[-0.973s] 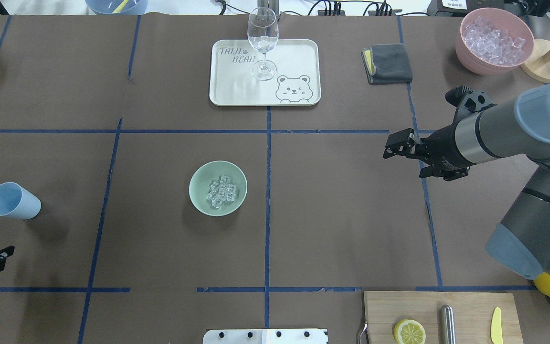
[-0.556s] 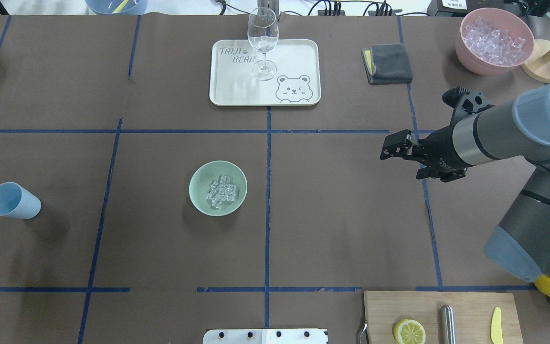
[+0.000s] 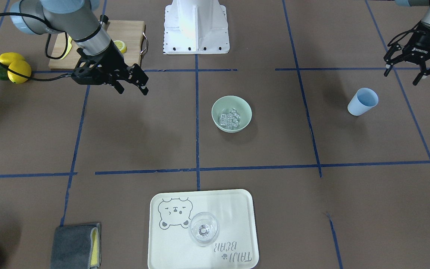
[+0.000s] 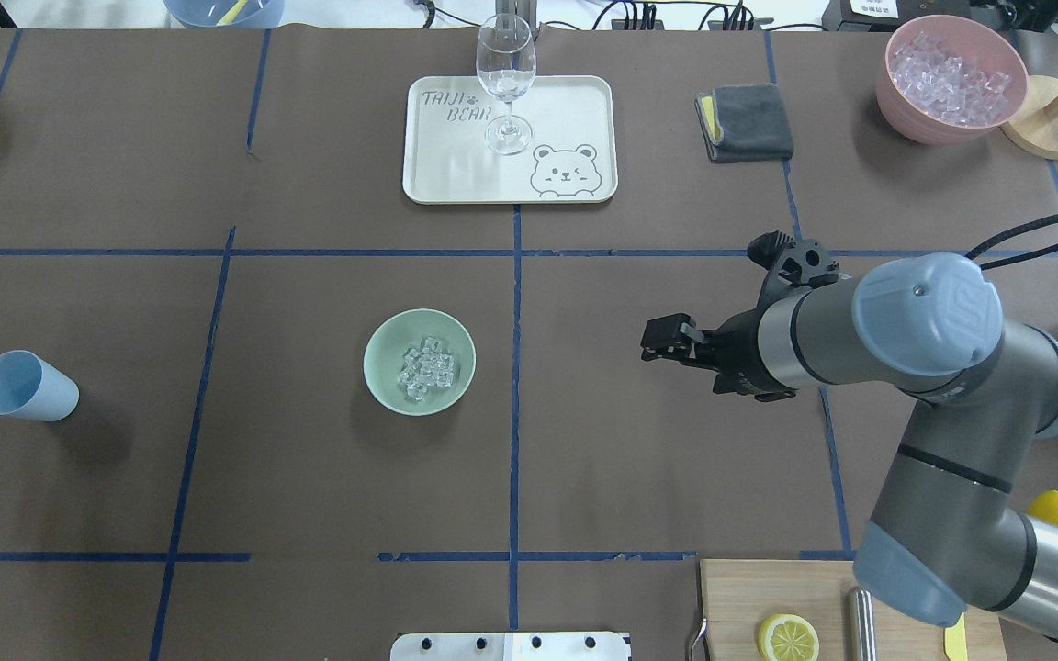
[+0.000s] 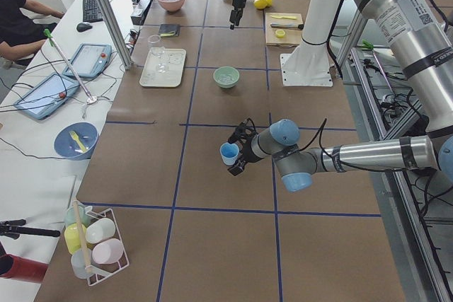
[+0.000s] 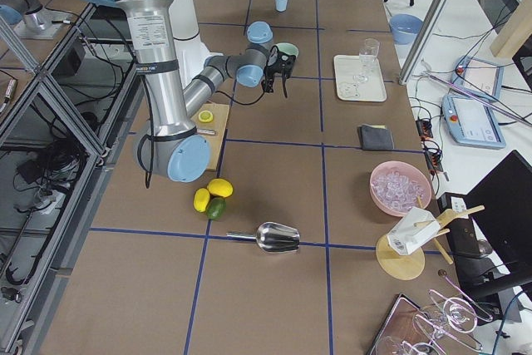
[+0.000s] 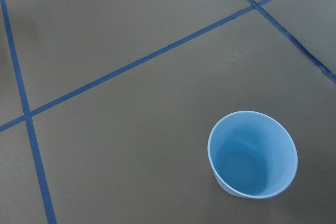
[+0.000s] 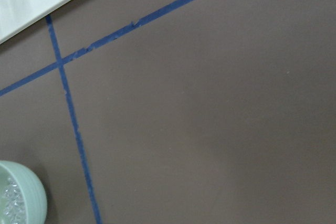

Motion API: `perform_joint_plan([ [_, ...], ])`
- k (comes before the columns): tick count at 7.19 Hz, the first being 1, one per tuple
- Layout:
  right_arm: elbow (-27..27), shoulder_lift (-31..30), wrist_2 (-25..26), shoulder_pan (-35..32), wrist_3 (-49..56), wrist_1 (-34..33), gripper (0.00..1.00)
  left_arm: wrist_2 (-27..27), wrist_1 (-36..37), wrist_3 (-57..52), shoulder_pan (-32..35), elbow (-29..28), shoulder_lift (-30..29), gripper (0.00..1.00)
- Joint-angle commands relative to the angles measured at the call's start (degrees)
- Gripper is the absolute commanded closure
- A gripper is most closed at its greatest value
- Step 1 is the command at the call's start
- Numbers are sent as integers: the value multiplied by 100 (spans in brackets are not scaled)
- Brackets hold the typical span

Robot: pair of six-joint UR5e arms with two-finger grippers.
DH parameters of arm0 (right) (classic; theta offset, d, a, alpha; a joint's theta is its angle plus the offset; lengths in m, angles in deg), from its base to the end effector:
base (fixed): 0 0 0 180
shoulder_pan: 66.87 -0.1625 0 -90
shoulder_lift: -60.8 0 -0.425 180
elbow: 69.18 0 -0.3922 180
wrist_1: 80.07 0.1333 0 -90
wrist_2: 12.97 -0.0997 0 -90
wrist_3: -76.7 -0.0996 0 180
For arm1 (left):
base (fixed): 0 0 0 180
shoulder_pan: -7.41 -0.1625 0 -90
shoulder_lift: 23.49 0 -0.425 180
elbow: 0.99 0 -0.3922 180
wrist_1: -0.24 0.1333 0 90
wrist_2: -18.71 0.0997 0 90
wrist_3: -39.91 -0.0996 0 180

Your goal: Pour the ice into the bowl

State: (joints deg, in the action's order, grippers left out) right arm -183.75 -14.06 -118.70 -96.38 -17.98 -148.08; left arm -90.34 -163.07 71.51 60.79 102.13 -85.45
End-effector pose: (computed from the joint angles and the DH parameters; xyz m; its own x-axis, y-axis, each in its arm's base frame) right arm -0.4214 -0.3607 0.2798 0.3895 0.3107 0.8671 -0.2992 0.9330 -0.1999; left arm 0.1050 -0.3102 0.6030 0.6688 0.4498 -0.5920 0.0444 0.7706 0.6357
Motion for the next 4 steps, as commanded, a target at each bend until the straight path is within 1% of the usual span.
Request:
perform_joint_plan([
  [1,231,967,560,497,-462,-804,0,-748,928,-493,864,-99,-683,0],
  [2,581,1425,771,690,-594,-984,0,-750,1072,-697,1041,-99,-738,0],
  [3,950,1769,1017,805,-622,-969,0,-689,1074,-699,1095,-134,-748,0],
  [4,1206,2007,1046,841,-631,-960,0,-680,1074,-699,1113,-335,-913,0],
])
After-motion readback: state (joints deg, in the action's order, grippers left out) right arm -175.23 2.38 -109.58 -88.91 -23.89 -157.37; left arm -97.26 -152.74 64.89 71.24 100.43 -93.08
